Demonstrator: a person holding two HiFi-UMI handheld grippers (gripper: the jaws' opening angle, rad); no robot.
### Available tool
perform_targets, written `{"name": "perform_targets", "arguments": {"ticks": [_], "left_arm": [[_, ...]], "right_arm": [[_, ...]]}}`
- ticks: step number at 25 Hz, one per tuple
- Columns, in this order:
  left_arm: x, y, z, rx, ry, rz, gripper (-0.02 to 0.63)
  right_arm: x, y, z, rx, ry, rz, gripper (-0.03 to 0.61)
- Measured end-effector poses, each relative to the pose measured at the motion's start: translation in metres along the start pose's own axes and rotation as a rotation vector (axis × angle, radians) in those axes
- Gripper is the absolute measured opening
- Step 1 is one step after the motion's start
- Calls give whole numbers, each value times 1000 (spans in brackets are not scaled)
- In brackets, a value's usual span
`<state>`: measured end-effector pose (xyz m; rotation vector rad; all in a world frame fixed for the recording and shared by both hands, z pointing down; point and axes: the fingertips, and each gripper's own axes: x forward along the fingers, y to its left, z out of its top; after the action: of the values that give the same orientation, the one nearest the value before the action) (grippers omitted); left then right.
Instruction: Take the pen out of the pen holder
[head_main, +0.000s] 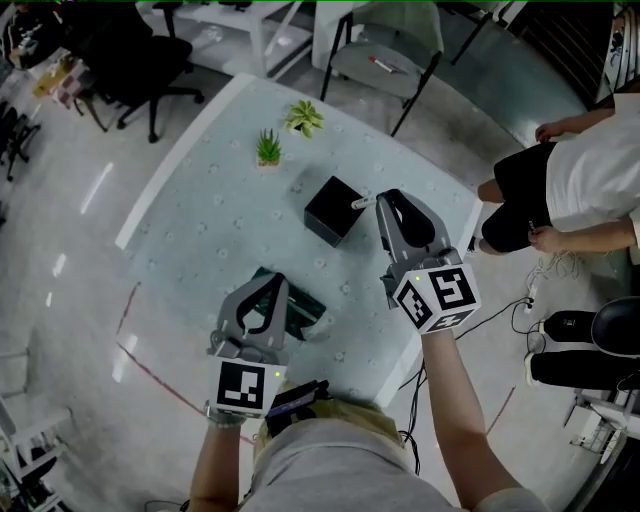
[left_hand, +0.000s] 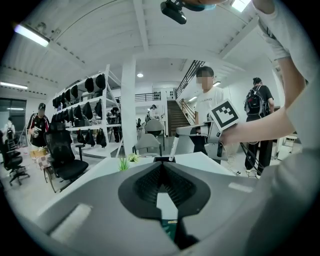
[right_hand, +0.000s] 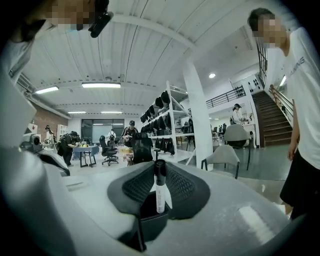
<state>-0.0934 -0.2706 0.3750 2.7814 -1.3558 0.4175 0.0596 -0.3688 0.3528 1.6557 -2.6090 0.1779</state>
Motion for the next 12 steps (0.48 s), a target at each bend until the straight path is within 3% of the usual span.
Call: {"name": "perform_targets", "arguments": {"ticks": [12], "left_arm": [[1,-28,21,36,-41,-67,14]], "right_arm": [[-53,-5,37,-32,-71,-63,69]]}}
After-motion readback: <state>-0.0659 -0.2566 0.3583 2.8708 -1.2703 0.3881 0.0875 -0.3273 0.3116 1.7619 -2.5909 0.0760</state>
